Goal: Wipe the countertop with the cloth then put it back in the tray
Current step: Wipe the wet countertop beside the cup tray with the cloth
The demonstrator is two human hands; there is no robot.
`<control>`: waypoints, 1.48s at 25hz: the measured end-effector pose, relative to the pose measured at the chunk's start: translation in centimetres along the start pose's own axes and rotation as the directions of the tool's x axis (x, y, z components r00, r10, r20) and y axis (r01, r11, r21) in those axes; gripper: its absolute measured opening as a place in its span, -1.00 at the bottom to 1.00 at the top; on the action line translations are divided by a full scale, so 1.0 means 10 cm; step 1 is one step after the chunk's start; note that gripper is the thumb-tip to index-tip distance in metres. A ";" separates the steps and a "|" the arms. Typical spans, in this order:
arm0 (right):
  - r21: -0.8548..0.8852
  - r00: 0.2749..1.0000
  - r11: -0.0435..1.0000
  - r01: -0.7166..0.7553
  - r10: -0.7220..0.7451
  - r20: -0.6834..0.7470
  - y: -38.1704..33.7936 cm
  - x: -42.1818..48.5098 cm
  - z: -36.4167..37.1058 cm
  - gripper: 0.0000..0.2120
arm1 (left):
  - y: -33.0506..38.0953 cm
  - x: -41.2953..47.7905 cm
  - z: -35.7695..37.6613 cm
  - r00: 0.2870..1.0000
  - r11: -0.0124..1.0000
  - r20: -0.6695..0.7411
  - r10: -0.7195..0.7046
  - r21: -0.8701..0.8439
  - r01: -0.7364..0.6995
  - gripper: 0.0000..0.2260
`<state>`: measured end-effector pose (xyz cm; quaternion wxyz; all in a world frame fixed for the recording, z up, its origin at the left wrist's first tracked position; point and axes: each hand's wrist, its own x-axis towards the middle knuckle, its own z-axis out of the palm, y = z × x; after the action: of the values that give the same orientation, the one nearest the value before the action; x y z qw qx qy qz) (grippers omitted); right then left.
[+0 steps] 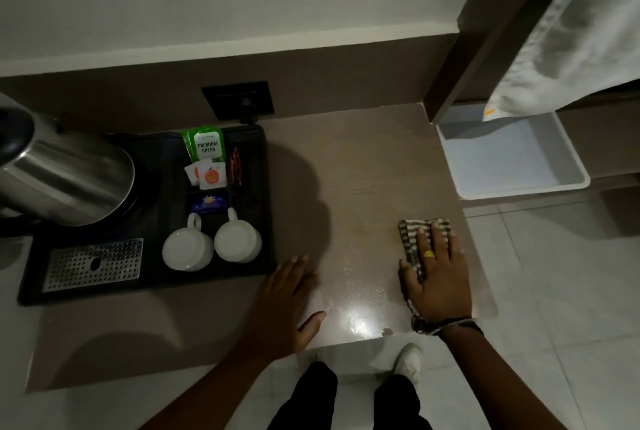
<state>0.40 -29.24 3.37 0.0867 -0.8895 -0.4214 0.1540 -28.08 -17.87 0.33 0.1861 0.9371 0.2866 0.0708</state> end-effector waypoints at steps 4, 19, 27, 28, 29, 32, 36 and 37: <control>0.058 0.996 0.998 -0.018 0.023 -0.081 0.11 -0.06 0.08 -0.40 | 0.07 -0.05 0.05 1.000 1.000 0.013 0.023 0.004 -0.023 -0.41; 0.016 0.956 0.964 -0.265 0.265 -0.122 0.21 0.17 0.00 -0.32 | -0.07 -0.01 0.06 0.999 1.000 0.044 -0.010 -0.022 0.011 -0.30; -0.116 0.824 0.817 0.564 -0.549 0.141 -0.56 -0.42 0.54 -0.43 | -0.39 -0.38 -0.13 0.996 0.991 0.052 0.075 -0.113 -0.069 -0.27; -0.136 0.785 0.774 0.619 -0.601 0.149 -0.37 -0.38 0.48 -0.45 | -0.47 -0.44 -0.16 0.990 0.990 0.073 0.121 -0.083 -0.115 -0.29; -0.171 0.774 0.755 0.634 -0.617 0.145 -0.18 -0.32 0.40 -0.46 | -0.54 -0.48 -0.18 0.984 0.987 0.090 0.154 -0.066 -0.148 -0.31; -0.157 0.931 0.918 0.365 -0.364 0.034 0.28 -0.09 0.15 -0.42 | -0.56 -0.47 -0.18 0.977 0.982 0.112 0.184 -0.057 -0.178 -0.34; -0.015 0.998 1.000 0.010 -0.011 -0.062 0.01 0.22 0.10 -0.28 | -0.52 -0.45 -0.20 0.981 0.988 0.120 0.152 -0.059 -0.146 -0.33; 0.025 0.998 0.998 0.051 -0.050 -0.028 -0.18 0.23 0.12 -0.26 | -0.51 -0.45 -0.22 0.981 0.988 0.121 0.150 -0.059 -0.144 -0.31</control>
<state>0.09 -26.26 2.30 0.1076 -0.8795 -0.4405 0.1446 -34.91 -15.76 0.22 0.2215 0.9533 0.2026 0.0328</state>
